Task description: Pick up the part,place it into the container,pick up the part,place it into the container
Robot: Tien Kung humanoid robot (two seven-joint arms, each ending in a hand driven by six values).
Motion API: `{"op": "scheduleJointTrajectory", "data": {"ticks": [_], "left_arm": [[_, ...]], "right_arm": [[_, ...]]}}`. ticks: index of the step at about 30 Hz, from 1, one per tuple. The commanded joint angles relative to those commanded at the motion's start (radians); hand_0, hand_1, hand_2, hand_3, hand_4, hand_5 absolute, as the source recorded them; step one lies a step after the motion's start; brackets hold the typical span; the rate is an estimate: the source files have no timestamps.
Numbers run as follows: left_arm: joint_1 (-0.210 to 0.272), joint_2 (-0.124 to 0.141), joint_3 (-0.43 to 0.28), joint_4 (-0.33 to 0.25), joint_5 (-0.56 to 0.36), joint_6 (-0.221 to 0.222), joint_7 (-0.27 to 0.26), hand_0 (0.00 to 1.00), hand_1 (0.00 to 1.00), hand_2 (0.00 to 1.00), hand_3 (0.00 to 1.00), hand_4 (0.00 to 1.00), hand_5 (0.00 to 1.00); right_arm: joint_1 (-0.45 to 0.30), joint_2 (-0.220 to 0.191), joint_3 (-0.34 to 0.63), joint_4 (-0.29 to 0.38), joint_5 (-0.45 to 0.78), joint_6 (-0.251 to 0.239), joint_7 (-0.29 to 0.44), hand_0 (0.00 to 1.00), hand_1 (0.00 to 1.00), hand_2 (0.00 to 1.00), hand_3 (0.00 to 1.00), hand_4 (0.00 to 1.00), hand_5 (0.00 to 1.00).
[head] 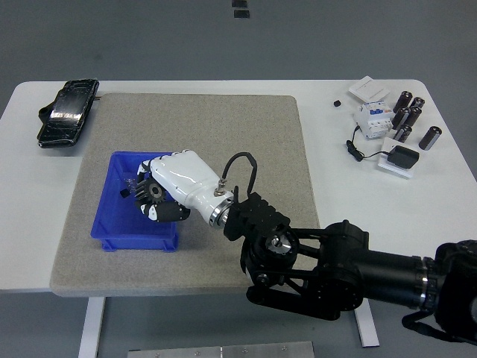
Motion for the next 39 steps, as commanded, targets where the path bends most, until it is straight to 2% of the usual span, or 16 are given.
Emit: {"op": "scheduleJointTrajectory", "data": {"ticks": [1,2,7,8,13,14,19,20,25,26,30,31,32,37,38,39], "left_arm": [[0.000,0.000,-0.001,0.000,0.002,0.000,0.000,0.720,0.666,0.658,0.604,0.684,0.325],[0.000,0.000,-0.001,0.000,0.003,-0.001,0.001,0.720,0.666,0.657,0.604,0.685,0.324],[-0.002,-0.001,-0.004,0.000,0.007,-0.002,0.002,0.720,0.666,0.657,0.604,0.685,0.324],[-0.002,0.000,-0.004,0.000,0.008,-0.002,0.003,0.720,0.665,0.655,0.603,0.685,0.325],[-0.003,-0.001,-0.006,0.000,0.011,-0.003,0.004,0.720,0.665,0.655,0.603,0.685,0.325],[-0.004,-0.001,-0.006,0.000,0.011,-0.003,0.004,0.720,0.665,0.653,0.603,0.685,0.325],[-0.007,-0.002,-0.006,0.000,0.012,-0.004,0.004,0.720,0.665,0.653,0.603,0.685,0.325],[-0.007,-0.002,-0.005,0.000,0.013,-0.005,0.004,0.719,0.665,0.633,0.593,0.682,0.323],[-0.007,-0.003,-0.005,0.000,0.014,-0.007,0.005,0.719,0.665,0.633,0.593,0.682,0.323],[-0.007,-0.003,-0.005,0.000,0.014,-0.007,0.005,0.720,0.665,0.624,0.586,0.682,0.321],[-0.005,-0.004,-0.005,0.000,0.012,-0.006,0.005,0.720,0.665,0.624,0.586,0.682,0.321],[-0.005,-0.004,-0.004,0.000,0.012,-0.006,0.005,0.720,0.665,0.624,0.586,0.682,0.321],[-0.005,-0.004,-0.004,0.000,0.011,-0.006,0.004,0.720,0.665,0.623,0.586,0.681,0.318],[-0.002,-0.005,-0.003,0.000,0.008,-0.005,0.002,0.720,0.665,0.623,0.586,0.681,0.318],[-0.002,-0.005,-0.002,0.000,0.006,-0.004,0.002,0.720,0.665,0.624,0.585,0.680,0.314],[-0.001,-0.005,-0.001,0.000,0.004,-0.004,0.001,0.720,0.665,0.624,0.585,0.680,0.314]], "right_arm": [[0.003,0.000,-0.008,-0.007,0.007,-0.004,0.005,0.318,0.366,0.387,0.429,0.272,0.019],[0.004,0.000,-0.014,-0.014,0.015,-0.007,0.009,0.492,0.585,0.614,0.614,0.429,0.098],[0.007,0.000,-0.048,-0.057,0.063,-0.026,0.029,0.492,0.585,0.614,0.614,0.429,0.098],[0.007,0.000,-0.054,-0.061,0.070,-0.032,0.031,0.751,0.781,0.788,0.713,0.421,0.221],[0.008,0.000,-0.074,-0.068,0.086,-0.066,0.032,0.751,0.781,0.788,0.713,0.421,0.221],[0.008,0.000,-0.075,-0.067,0.087,-0.072,0.032,0.821,0.829,0.840,0.795,0.516,0.243],[0.009,0.000,-0.071,-0.056,0.091,-0.093,0.031,0.821,0.829,0.840,0.795,0.516,0.243],[0.008,0.000,-0.069,-0.055,0.094,-0.095,0.032,0.842,0.847,0.852,0.851,0.594,0.247],[-0.002,0.000,-0.051,-0.059,0.133,-0.109,0.047,0.842,0.847,0.852,0.851,0.594,0.247],[-0.006,0.000,-0.043,-0.061,0.136,-0.112,0.047,0.817,0.831,0.838,0.840,0.609,0.258],[-0.021,-0.003,0.011,-0.071,0.135,-0.120,0.041,0.817,0.831,0.838,0.840,0.609,0.258],[-0.025,-0.009,0.025,-0.073,0.132,-0.120,0.037,0.817,0.831,0.838,0.840,0.609,0.258],[-0.030,-0.018,0.039,-0.075,0.129,-0.120,0.034,0.707,0.756,0.794,0.803,0.600,0.246],[-0.077,-0.089,0.093,-0.072,0.105,-0.116,0.015,0.707,0.756,0.794,0.803,0.600,0.246],[-0.087,-0.104,0.100,-0.070,0.102,-0.114,0.013,0.590,0.689,0.764,0.778,0.637,0.288],[-0.098,-0.119,0.106,-0.067,0.099,-0.112,0.010,0.590,0.689,0.764,0.778,0.637,0.288]]}}
